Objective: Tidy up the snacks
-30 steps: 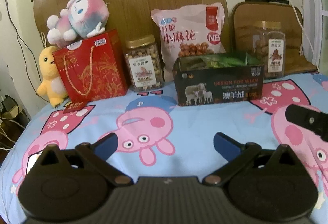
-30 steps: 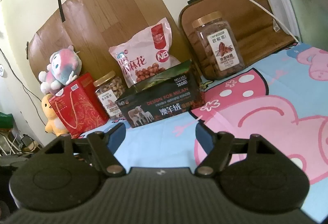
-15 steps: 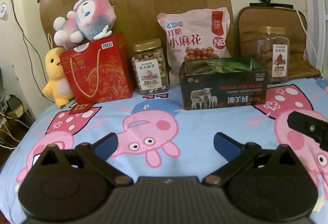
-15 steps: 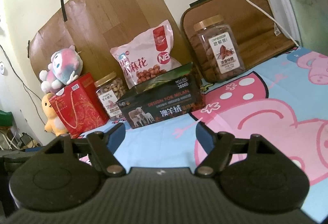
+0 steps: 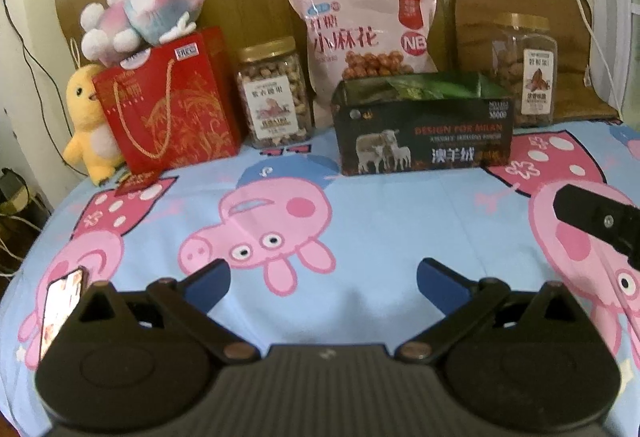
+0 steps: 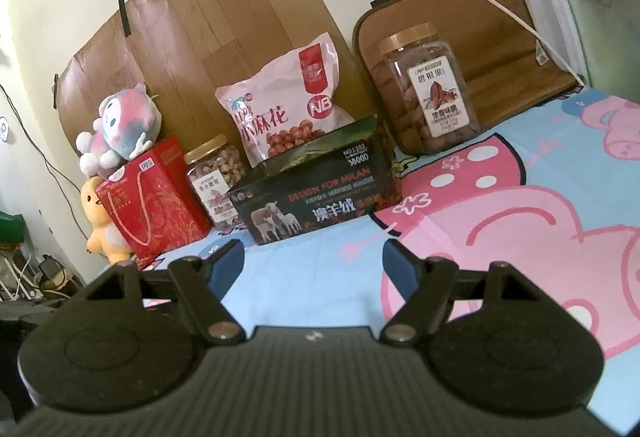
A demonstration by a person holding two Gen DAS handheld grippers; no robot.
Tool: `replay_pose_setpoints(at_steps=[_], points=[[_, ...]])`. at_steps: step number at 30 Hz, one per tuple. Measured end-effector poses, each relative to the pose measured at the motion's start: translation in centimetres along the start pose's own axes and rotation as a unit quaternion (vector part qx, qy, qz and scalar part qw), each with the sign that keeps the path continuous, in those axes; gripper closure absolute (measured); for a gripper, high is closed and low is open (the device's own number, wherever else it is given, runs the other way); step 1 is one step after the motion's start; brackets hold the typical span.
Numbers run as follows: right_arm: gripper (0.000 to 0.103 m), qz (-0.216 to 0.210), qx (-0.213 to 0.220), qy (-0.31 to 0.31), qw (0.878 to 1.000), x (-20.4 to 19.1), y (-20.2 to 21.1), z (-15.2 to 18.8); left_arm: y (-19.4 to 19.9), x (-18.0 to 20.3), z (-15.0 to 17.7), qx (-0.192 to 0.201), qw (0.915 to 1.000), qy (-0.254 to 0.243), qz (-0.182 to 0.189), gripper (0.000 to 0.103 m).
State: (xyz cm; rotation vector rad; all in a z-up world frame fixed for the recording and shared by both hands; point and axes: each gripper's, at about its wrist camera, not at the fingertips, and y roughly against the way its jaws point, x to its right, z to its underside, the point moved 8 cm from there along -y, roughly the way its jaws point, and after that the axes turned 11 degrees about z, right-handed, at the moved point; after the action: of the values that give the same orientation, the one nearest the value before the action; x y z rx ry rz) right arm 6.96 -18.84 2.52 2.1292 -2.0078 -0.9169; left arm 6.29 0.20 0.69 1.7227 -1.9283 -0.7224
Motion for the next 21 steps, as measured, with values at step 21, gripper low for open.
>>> replay_pose_setpoints(at_steps=[21], points=[[0.024, 0.003, -0.012, -0.002, 1.000, 0.2, -0.5, 0.5, -1.6, 0.2, 0.8, -0.035, 0.9993, 0.005, 0.009, 0.000]])
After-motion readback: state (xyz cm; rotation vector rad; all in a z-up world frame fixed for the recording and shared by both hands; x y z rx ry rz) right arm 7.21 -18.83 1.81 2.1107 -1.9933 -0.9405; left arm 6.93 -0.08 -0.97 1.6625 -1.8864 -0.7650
